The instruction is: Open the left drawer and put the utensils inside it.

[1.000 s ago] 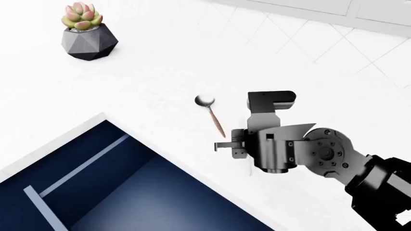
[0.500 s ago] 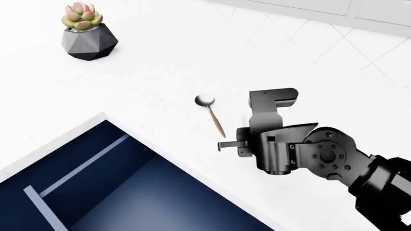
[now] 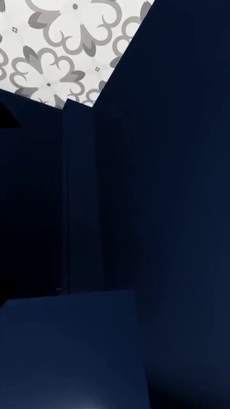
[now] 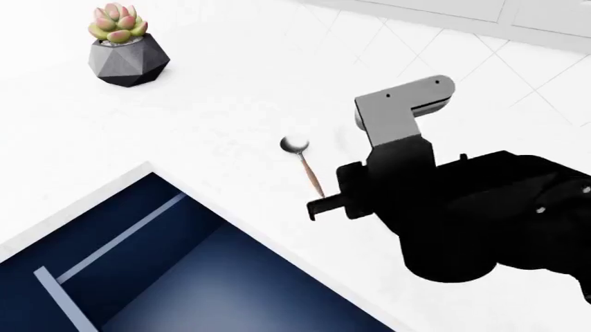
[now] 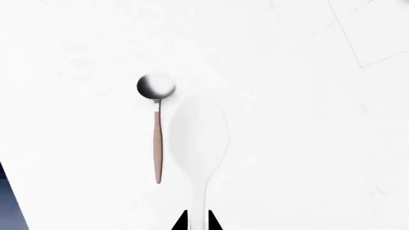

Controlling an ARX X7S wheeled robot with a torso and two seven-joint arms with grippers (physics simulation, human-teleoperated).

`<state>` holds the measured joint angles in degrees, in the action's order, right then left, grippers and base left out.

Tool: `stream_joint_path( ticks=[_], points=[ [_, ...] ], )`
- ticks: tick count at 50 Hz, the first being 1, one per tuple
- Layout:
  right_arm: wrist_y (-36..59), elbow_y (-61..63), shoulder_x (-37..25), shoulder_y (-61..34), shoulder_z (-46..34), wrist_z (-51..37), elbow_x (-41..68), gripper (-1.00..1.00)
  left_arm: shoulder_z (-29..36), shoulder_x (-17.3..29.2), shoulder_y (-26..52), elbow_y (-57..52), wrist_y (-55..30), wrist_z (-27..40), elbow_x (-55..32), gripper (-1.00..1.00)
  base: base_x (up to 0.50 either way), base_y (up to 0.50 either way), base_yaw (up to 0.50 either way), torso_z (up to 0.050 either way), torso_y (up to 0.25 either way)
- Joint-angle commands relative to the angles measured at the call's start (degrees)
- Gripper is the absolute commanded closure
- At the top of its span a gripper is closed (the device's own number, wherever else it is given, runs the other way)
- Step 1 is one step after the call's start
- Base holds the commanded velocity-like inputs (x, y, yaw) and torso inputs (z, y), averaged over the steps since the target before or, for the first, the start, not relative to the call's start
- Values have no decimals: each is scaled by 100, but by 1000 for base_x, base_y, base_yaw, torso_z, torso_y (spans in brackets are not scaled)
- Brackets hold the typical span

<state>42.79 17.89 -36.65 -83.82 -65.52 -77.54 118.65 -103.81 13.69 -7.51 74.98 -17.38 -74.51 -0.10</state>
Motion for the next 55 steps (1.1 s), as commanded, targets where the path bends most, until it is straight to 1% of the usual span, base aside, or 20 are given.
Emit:
stream_joint_path(
  ticks=[1, 5, 10, 14, 22, 31, 36, 41, 47, 55],
  points=[
    [290, 1395, 96, -346, 94, -152, 877, 100, 5, 1, 4, 0, -1, 17, 1, -100, 0, 0, 0, 0, 0],
    [242, 1927, 368, -354, 119, -148, 961, 100, -2, 0, 2, 0, -3, 26, -4, -100, 0, 0, 0, 0, 0],
    [232, 2223, 638, -458, 53, -248, 1066, 100, -1, -4, 5, 0, 0, 37, -1, -100, 0, 0, 0, 0, 0],
    [240, 2299, 899, -482, -51, -271, 1068, 100, 4, -9, 6, 0, 8, 41, 2, -100, 0, 0, 0, 0, 0],
    [513, 2024, 1547, -183, -404, 96, 426, 100, -2, -6, 12, 0, -3, 79, 0, -100, 0, 0, 0, 0, 0],
    [931, 1326, 1845, 155, -702, 889, -597, 100, 7, -8, 21, 0, -13, 106, 4, -100, 0, 0, 0, 0, 0],
    [1071, 931, 1910, 444, -815, 1764, -1572, 100, 15, -10, 24, 0, -24, 113, 4, -100, 0, 0, 0, 0, 0],
    [1087, 448, 2051, 839, -1149, 2462, -2396, 100, 14, -6, 31, 0, -44, 120, 2, -100, 0, 0, 0, 0, 0],
    [1002, -65, 2193, 1182, -1500, 2938, -3091, 100, 14, -11, 28, 0, -51, 130, 4, -100, 0, 0, 0, 0, 0],
    [910, -411, 2361, 1354, -1704, 3256, -3462, 100, 38, -27, 39, 0, -36, 145, 12, -100, 0, 0, 0, 0, 0]
  ],
)
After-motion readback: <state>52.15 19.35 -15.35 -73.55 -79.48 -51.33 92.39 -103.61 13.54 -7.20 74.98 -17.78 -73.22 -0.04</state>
